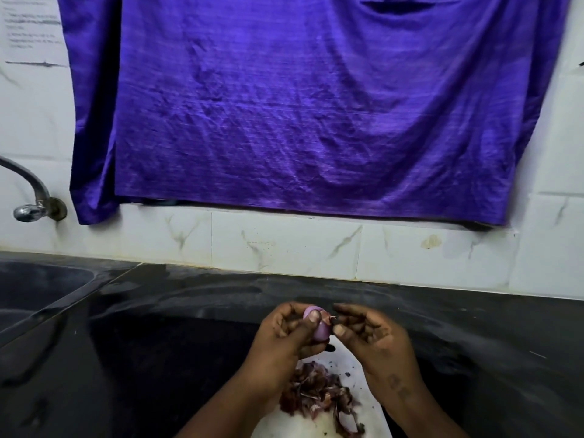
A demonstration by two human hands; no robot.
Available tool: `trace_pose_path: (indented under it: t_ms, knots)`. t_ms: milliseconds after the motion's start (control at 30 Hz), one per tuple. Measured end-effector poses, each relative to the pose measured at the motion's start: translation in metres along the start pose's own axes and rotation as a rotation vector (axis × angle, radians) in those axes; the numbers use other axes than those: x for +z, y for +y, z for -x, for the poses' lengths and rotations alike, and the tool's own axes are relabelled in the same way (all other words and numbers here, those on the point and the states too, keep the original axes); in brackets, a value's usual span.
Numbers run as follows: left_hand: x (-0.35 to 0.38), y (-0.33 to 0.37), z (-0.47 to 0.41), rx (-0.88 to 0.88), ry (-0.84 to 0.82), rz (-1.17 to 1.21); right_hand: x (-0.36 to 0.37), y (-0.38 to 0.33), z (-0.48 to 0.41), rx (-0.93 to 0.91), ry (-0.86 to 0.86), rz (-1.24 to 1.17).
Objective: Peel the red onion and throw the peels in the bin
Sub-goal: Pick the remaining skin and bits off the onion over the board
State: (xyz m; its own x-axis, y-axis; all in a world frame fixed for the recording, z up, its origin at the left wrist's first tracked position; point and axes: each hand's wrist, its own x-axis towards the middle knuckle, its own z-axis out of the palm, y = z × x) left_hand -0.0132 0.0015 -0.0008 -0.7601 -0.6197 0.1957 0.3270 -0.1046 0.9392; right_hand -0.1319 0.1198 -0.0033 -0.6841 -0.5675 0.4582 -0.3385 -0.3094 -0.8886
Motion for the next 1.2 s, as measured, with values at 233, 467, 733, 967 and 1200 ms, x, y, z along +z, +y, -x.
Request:
trace_pose_path:
  t_ms: [233, 467, 733, 967, 1200]
  knots:
    - [0.002, 0.001, 0.003, 0.013, -0.043, -0.048, -0.001, -0.002, 0.001, -0.072, 0.021, 0.089]
    - [-0.001, 0.001, 0.002, 0.086, -0.084, -0.231, -0.003, -0.003, 0.000, 0.035, -0.039, -0.015]
    - [0.002, 0.000, 0.006, 0.348, -0.057, -0.496, -0.008, -0.004, 0.000, 0.503, -0.075, -0.248]
    - [0.000, -0.007, -0.001, 0.423, -0.016, -0.500, 0.002, -0.006, 0.004, 0.515, -0.052, -0.317]
    - [-0.003, -0.009, 0.000, 0.592, -0.018, -0.725, -0.002, -0.005, 0.003, 0.415, -0.063, -0.167]
